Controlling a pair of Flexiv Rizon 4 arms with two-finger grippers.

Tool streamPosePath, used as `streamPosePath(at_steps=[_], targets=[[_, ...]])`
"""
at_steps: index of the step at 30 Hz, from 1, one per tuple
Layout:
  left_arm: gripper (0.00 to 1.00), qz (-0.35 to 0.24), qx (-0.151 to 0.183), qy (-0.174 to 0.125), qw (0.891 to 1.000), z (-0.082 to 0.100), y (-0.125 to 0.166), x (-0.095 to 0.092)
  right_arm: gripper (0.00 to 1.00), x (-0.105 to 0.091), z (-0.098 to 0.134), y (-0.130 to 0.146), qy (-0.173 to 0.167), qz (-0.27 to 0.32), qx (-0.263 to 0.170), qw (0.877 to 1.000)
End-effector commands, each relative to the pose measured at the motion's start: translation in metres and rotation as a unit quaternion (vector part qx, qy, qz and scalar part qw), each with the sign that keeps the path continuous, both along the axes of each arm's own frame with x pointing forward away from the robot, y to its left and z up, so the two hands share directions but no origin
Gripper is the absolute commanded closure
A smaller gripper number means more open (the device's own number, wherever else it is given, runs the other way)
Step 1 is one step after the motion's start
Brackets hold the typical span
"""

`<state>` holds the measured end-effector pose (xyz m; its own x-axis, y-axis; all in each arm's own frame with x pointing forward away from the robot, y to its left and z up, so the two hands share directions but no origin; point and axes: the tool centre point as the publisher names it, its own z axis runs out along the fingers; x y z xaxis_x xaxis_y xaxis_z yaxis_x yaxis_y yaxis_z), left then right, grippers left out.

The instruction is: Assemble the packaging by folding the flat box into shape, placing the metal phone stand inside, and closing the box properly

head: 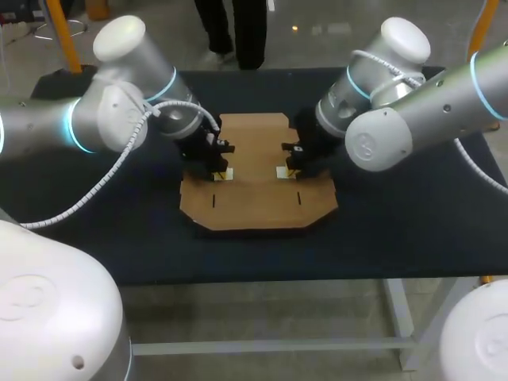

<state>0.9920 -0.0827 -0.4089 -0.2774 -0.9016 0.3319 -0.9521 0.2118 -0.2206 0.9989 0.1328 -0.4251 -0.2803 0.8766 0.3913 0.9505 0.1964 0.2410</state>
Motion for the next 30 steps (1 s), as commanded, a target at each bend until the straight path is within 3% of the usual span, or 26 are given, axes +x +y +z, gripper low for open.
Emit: streamPosePath(at_steps=[1,8,16,30], targets=[[1.00,0.004,-0.007,-0.003,1.000,0.009,0.010,-0.002,1.00,0.001,0.010,-0.014,0.000,0.006,0.016,1.000],[1.00,0.018,-0.023,-0.006,1.000,0.038,0.024,-0.005,1.00,0.000,0.036,-0.035,-0.006,0.003,0.031,0.999],[1.00,0.022,-0.036,0.003,0.999,0.061,0.038,-0.010,1.00,-0.004,0.046,-0.057,0.002,-0.001,0.046,0.999],[1.00,0.053,-0.041,0.003,0.998,0.083,0.059,-0.039,1.00,-0.020,0.058,-0.093,0.012,0.000,0.067,0.998]])
